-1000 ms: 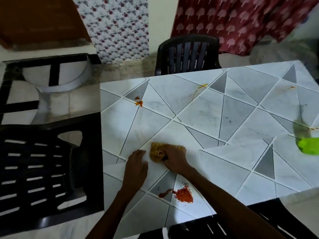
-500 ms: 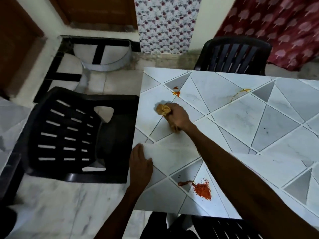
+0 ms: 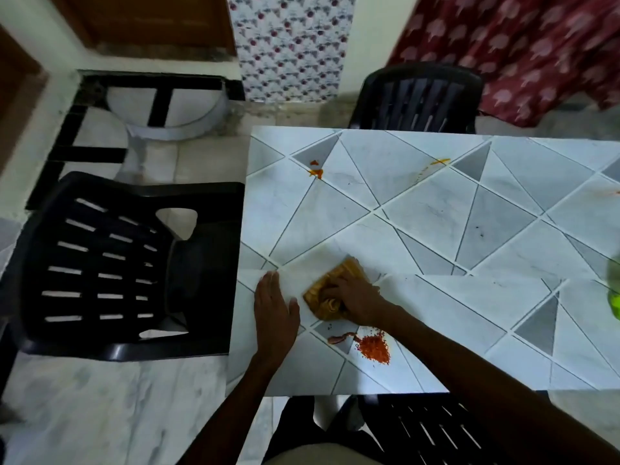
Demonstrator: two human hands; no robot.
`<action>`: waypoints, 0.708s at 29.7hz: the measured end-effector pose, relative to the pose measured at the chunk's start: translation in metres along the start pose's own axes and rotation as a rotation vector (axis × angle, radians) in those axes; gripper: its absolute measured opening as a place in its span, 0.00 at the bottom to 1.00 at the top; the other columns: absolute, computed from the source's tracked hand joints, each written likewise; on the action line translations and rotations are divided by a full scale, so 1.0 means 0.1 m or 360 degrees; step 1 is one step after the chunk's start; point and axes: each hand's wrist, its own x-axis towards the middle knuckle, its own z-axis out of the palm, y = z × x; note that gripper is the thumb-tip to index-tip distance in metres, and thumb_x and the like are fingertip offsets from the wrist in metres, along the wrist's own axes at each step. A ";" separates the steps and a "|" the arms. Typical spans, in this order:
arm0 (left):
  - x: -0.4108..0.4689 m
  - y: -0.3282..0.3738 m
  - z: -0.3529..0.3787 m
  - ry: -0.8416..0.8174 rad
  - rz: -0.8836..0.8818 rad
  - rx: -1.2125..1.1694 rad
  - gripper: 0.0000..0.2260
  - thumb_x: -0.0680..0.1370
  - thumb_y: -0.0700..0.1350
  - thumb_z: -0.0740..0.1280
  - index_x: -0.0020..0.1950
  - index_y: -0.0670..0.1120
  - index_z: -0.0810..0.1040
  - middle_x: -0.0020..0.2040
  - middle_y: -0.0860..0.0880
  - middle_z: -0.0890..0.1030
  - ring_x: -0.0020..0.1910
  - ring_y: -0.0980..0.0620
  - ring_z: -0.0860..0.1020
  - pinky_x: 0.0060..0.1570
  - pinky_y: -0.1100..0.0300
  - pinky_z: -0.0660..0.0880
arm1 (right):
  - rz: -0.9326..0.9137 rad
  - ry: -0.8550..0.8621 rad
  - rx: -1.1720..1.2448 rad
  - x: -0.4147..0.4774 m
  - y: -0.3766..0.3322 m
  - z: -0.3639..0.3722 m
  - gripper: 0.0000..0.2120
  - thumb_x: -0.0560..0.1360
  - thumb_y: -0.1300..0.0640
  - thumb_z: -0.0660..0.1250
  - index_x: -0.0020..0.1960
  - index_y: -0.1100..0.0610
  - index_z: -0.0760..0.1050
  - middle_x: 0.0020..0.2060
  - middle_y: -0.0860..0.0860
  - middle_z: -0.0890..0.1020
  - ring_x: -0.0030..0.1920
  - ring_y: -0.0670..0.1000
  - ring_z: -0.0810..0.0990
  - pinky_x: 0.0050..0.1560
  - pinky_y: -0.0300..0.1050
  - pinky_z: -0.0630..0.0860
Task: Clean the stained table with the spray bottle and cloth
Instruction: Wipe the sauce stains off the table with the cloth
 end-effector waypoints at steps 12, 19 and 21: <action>0.15 0.66 0.66 -0.0377 0.0616 0.0208 0.29 0.69 0.44 0.72 0.69 0.38 0.72 0.71 0.38 0.71 0.73 0.38 0.66 0.72 0.42 0.64 | 0.0455 0.0567 0.0708 -1.48 0.54 -0.78 0.27 0.63 0.50 0.59 0.56 0.61 0.82 0.48 0.57 0.82 0.49 0.57 0.81 0.51 0.52 0.78; 0.13 0.72 0.76 -0.0464 0.0686 0.0317 0.25 0.68 0.42 0.69 0.64 0.37 0.76 0.68 0.37 0.74 0.72 0.38 0.68 0.70 0.42 0.66 | 0.1325 0.1053 0.0487 -1.70 1.17 -0.98 0.12 0.71 0.59 0.64 0.53 0.51 0.78 0.47 0.58 0.80 0.47 0.62 0.80 0.45 0.53 0.77; 0.10 0.68 0.73 -0.0484 0.0673 0.0343 0.25 0.68 0.41 0.71 0.64 0.38 0.75 0.68 0.38 0.73 0.72 0.38 0.68 0.71 0.43 0.66 | 0.1476 0.1035 0.0422 -1.57 1.30 -0.84 0.13 0.72 0.61 0.63 0.56 0.56 0.77 0.47 0.63 0.78 0.48 0.66 0.79 0.43 0.53 0.76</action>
